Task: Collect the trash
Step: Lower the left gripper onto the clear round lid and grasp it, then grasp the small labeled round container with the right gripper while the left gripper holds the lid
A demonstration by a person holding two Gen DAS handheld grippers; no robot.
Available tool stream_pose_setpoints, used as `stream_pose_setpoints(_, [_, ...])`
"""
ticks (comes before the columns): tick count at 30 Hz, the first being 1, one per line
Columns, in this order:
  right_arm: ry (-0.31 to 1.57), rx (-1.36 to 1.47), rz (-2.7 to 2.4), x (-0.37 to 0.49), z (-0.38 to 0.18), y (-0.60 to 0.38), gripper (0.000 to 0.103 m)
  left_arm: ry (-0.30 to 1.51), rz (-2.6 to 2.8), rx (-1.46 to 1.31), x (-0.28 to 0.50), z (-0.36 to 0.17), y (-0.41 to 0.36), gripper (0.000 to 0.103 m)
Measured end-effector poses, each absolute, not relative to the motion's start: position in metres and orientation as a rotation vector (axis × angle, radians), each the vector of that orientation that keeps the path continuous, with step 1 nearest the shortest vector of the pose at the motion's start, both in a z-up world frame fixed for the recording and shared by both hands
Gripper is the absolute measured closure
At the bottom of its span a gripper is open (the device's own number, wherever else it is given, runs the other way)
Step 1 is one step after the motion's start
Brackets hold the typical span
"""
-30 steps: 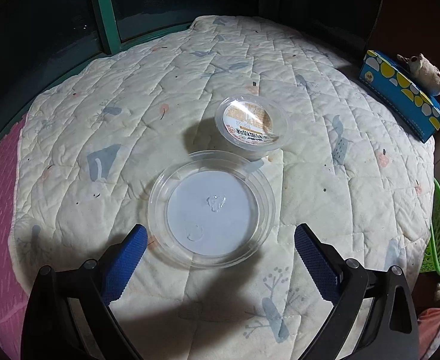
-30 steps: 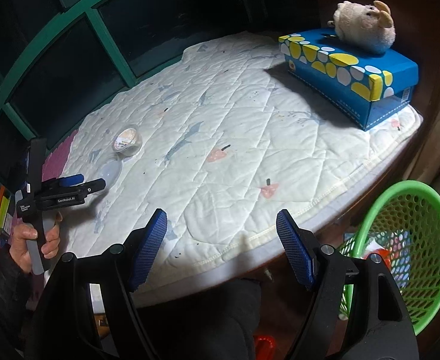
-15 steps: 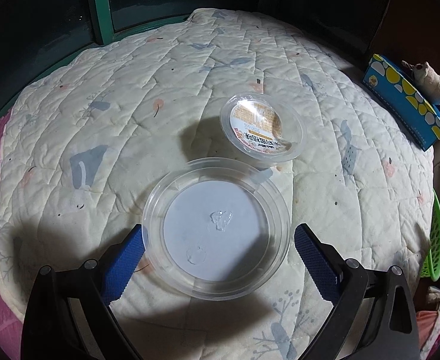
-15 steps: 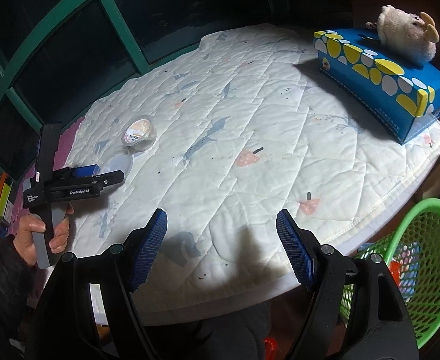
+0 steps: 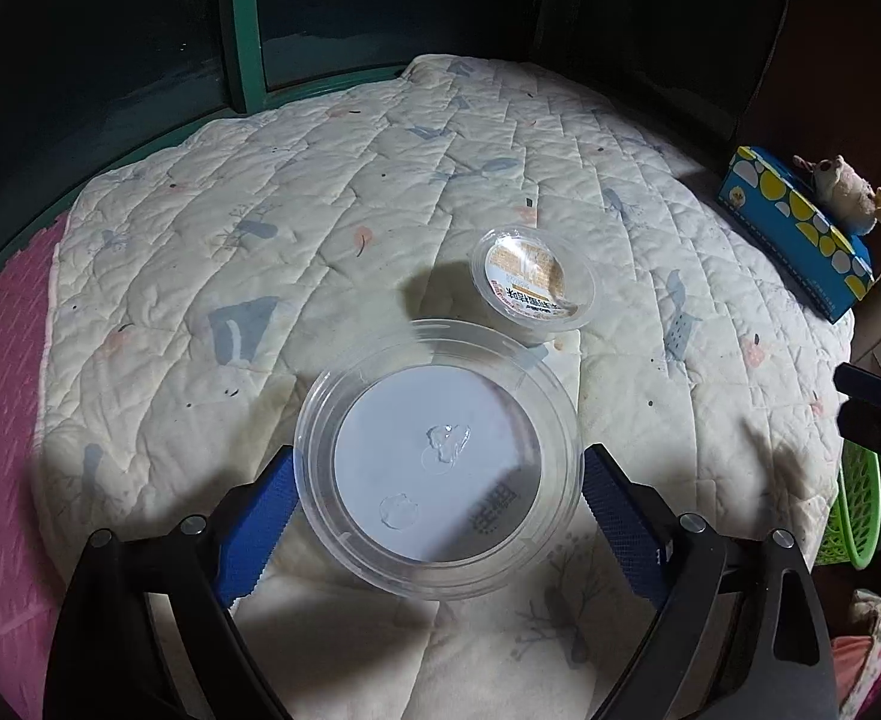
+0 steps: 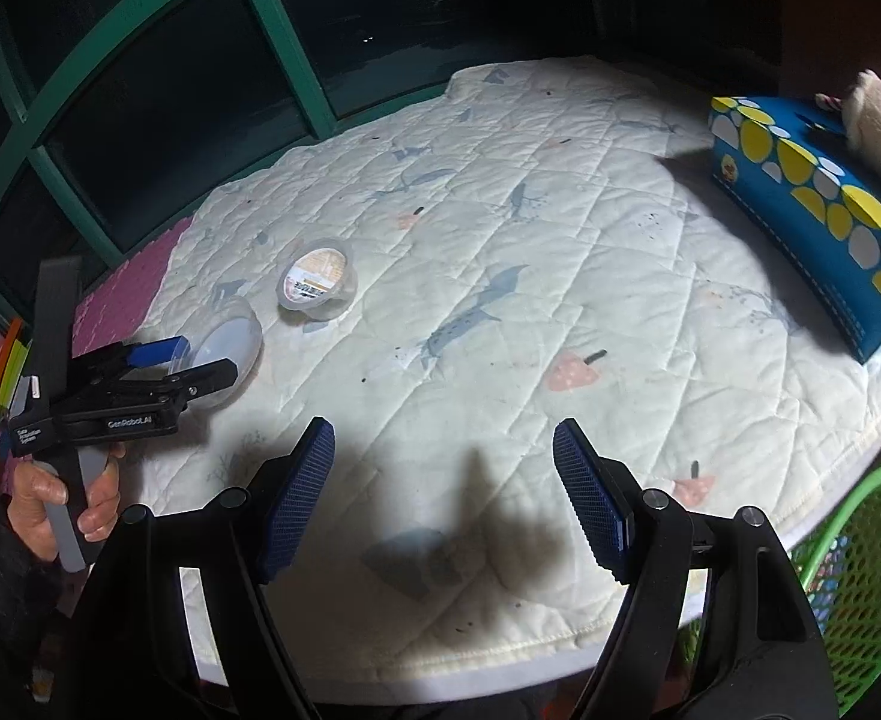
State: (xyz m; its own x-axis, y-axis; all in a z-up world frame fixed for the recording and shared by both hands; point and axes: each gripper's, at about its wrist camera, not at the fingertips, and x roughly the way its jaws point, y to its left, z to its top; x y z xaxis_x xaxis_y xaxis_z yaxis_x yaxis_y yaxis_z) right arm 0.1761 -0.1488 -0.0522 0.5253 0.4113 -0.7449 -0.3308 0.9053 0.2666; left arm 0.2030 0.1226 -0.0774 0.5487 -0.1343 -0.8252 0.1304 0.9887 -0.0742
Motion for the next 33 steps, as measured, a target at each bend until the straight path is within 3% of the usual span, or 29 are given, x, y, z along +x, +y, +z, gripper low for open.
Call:
stream_pose_setpoints(16, [0.911,-0.083,0.581,0.243,-0.072,-0.033,0.028,0.923,-0.09,-0.075,0.153,-0.049,0.157,0.014])
stream_pose_setpoints(33, [0.957,-0.132,0.551,0.288,-0.103,0.002,0.03,0.951,-0.098,-0.147,0.151,-0.063,0.166,0.014])
